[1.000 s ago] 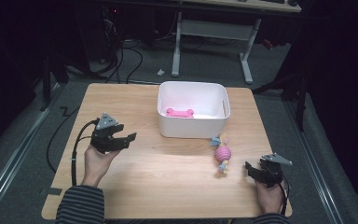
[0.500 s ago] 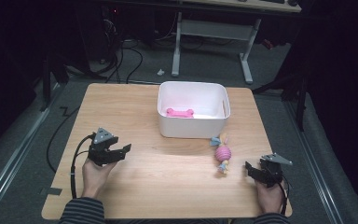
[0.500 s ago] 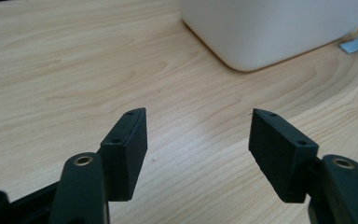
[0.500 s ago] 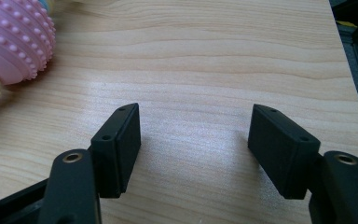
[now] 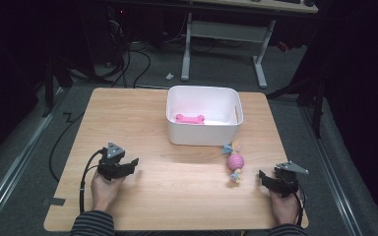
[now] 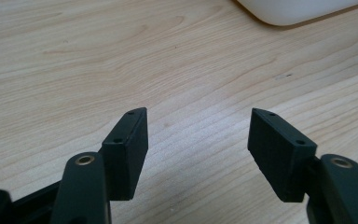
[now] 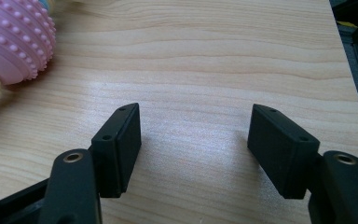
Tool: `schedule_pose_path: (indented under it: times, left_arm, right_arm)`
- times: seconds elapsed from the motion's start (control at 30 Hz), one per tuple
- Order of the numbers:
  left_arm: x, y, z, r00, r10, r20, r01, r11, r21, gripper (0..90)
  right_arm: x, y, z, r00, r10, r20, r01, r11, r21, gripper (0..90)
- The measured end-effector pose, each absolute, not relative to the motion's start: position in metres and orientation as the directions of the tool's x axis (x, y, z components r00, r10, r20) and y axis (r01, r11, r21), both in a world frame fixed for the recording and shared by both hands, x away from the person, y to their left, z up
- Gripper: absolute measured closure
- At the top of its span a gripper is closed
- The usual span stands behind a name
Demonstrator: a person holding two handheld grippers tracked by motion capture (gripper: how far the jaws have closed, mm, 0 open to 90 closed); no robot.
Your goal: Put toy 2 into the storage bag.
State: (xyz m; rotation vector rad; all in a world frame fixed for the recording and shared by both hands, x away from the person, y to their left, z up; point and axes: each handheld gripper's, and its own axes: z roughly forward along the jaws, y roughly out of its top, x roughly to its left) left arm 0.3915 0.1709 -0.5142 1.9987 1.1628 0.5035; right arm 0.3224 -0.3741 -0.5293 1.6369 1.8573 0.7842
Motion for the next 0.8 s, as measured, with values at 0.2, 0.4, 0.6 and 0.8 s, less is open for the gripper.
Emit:
schedule_pose_path:
  times: [0.2,0.4,0.6,0.8]
  left_arm:
    - [0.394,0.171,-0.521,0.493,0.870,-0.035,0.570,-0.292,0.768,38.3]
    - [0.396,0.167,-0.526,0.491,0.871,-0.010,0.572,-0.315,0.757,38.2]
    - [0.398,0.161,-0.532,0.498,0.867,0.018,0.577,-0.347,0.739,38.1]
    - [0.398,0.162,-0.536,0.496,0.868,-0.011,0.579,-0.321,0.750,35.9]
  right_arm:
    - [0.323,-0.374,-0.529,-0.125,0.992,-0.020,0.679,0.100,0.727,35.1]
    - [0.323,-0.374,-0.529,-0.129,0.991,-0.017,0.680,0.101,0.726,34.6]
    - [0.323,-0.374,-0.529,-0.136,0.991,-0.015,0.678,0.104,0.727,34.6]
    - [0.323,-0.374,-0.529,-0.149,0.989,-0.016,0.680,0.114,0.725,33.2]
